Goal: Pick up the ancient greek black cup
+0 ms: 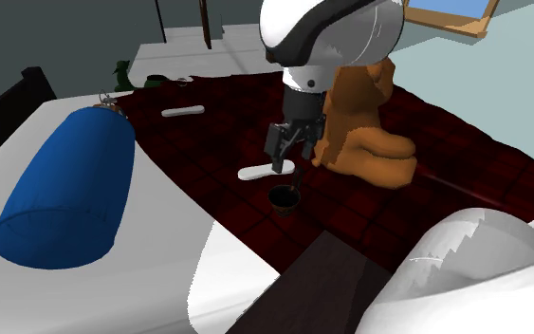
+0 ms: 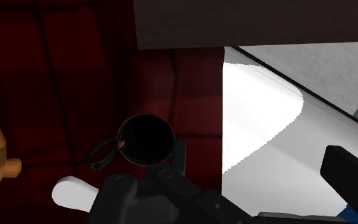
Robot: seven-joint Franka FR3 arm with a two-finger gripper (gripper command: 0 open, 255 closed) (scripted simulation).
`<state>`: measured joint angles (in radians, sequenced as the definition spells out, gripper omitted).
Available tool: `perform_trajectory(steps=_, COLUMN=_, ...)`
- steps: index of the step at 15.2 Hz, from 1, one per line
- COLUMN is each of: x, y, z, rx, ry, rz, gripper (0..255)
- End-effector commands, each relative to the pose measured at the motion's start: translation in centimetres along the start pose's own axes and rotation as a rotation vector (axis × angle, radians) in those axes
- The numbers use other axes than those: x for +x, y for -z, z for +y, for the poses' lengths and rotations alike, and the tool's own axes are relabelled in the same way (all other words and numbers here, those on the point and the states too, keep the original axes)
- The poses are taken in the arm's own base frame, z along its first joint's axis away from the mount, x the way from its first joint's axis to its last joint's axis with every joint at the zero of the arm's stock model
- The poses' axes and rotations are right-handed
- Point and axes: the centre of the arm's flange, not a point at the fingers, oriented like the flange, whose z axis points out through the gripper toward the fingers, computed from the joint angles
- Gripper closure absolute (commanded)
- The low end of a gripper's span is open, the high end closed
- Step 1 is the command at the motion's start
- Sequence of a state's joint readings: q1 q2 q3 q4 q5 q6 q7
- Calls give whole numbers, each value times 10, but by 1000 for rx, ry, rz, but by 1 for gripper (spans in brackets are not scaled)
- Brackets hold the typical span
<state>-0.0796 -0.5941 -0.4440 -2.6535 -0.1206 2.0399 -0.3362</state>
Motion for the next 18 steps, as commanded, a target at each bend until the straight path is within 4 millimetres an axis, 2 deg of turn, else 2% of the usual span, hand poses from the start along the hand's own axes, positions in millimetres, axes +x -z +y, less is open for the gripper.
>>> perform_trajectory(steps=1, x=6, y=-16, z=21, rx=-1, ry=13, rz=18, gripper=0)
perform_trajectory(steps=16, x=64, y=-129, z=169, rx=12, ry=99, rz=134, gripper=0)
perform_trajectory(steps=18, x=67, y=-138, z=175, rx=13, ry=102, rz=139, gripper=0)
